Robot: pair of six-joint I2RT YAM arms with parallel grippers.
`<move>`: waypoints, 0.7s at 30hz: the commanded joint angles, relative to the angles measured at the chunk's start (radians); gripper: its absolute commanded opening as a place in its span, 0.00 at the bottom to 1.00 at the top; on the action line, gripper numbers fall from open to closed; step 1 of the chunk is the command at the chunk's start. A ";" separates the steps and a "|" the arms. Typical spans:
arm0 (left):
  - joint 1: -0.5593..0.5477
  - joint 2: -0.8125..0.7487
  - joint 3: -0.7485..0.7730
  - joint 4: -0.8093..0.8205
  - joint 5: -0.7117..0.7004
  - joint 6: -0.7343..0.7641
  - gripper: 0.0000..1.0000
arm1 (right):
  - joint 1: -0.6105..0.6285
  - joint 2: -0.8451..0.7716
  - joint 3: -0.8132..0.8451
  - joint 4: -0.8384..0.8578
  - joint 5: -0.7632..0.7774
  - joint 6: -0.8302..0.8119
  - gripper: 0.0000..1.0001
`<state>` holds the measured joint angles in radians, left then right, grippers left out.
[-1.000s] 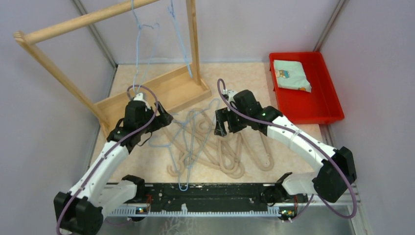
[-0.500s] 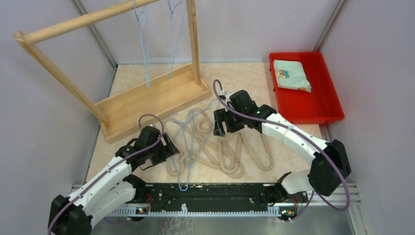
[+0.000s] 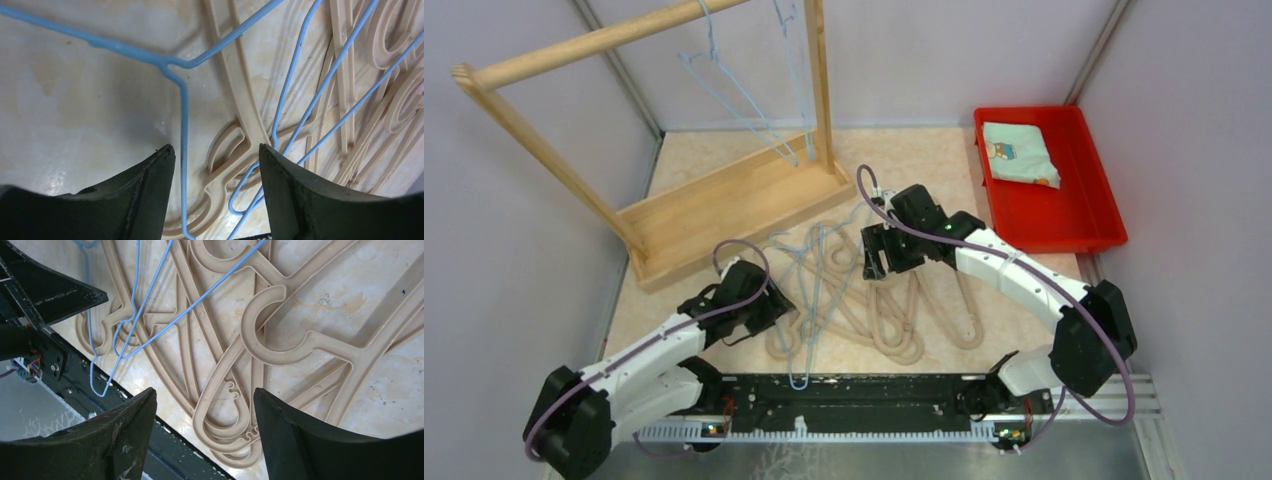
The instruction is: Organize the hangers
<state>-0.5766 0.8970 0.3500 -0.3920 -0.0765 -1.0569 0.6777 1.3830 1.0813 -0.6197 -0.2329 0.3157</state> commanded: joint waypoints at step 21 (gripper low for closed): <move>-0.087 0.219 0.149 -0.152 -0.251 -0.045 0.00 | -0.007 -0.046 -0.001 0.034 -0.009 -0.025 0.71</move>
<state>-0.6594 1.1339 0.4610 -0.3523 -0.2512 -1.1252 0.6773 1.3586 1.0668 -0.6186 -0.2359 0.3115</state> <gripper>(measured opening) 0.026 0.709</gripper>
